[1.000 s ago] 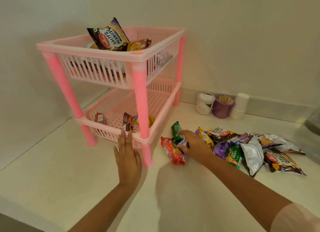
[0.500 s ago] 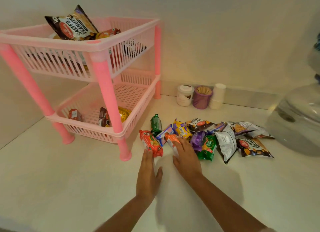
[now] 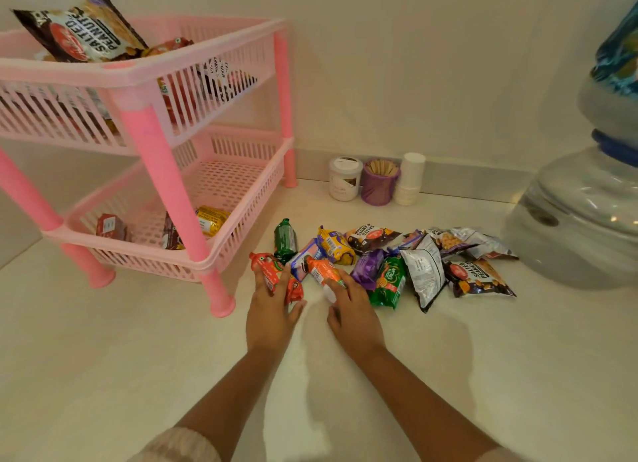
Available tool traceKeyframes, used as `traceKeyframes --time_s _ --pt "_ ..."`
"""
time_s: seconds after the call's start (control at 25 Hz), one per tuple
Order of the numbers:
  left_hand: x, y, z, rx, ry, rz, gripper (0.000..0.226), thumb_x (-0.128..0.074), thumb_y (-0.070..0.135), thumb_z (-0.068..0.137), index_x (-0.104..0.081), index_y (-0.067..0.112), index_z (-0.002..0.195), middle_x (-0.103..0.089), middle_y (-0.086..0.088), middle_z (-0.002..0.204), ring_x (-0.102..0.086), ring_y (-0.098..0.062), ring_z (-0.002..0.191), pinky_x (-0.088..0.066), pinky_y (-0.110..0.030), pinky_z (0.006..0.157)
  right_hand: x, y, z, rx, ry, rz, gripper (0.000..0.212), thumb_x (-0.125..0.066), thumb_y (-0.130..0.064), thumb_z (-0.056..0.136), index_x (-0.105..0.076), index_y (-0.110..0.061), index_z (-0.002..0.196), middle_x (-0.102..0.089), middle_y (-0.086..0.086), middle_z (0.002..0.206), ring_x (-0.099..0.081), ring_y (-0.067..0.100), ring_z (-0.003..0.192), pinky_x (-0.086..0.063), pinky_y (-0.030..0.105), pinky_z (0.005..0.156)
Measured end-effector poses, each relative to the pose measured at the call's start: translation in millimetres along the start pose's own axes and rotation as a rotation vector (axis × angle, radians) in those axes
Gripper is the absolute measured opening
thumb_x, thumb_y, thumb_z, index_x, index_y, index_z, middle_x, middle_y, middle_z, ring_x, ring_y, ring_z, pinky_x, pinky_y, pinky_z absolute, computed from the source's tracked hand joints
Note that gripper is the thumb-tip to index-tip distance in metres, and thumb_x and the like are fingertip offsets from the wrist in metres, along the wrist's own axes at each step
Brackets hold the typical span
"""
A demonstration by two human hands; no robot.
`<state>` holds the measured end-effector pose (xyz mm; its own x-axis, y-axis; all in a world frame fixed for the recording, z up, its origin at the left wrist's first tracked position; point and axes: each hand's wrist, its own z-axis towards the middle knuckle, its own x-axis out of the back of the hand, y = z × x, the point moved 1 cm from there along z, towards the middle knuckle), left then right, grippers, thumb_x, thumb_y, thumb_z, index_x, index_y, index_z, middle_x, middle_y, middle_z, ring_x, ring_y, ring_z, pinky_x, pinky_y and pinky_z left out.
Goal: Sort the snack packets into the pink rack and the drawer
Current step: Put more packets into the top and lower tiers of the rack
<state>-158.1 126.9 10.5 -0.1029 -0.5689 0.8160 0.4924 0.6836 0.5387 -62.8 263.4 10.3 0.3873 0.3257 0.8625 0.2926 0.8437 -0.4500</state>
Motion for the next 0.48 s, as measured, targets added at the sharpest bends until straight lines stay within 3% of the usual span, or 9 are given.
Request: traceKeyframes --time_s 0.12,0.48 --pt "-3 -4 2 0.0 0.011 0.002 0.065 -0.06 0.046 0.083 -0.033 0.032 0.141 -0.002 -0.005 0.158 -0.04 -0.032 0.131 -0.049 -0.041 0.093 1 -1 0 0.004 -0.006 0.0 0.05 -0.049 -0.018 0.089 -0.037 -0.024 0.137 -0.028 0.003 0.151 -0.033 0.025 0.134 -0.042 0.035 0.1" --pt "2 -6 -20 -0.084 -0.021 -0.102 0.067 -0.074 0.039 0.073 -0.043 0.025 0.13 -0.008 -0.001 0.157 -0.042 -0.026 0.13 -0.052 -0.036 0.086 2 1 0 -0.007 0.012 0.058 0.046 -0.051 -0.019 0.091 -0.04 -0.023 0.136 -0.032 0.002 0.15 -0.034 0.024 0.133 -0.042 0.034 0.099"
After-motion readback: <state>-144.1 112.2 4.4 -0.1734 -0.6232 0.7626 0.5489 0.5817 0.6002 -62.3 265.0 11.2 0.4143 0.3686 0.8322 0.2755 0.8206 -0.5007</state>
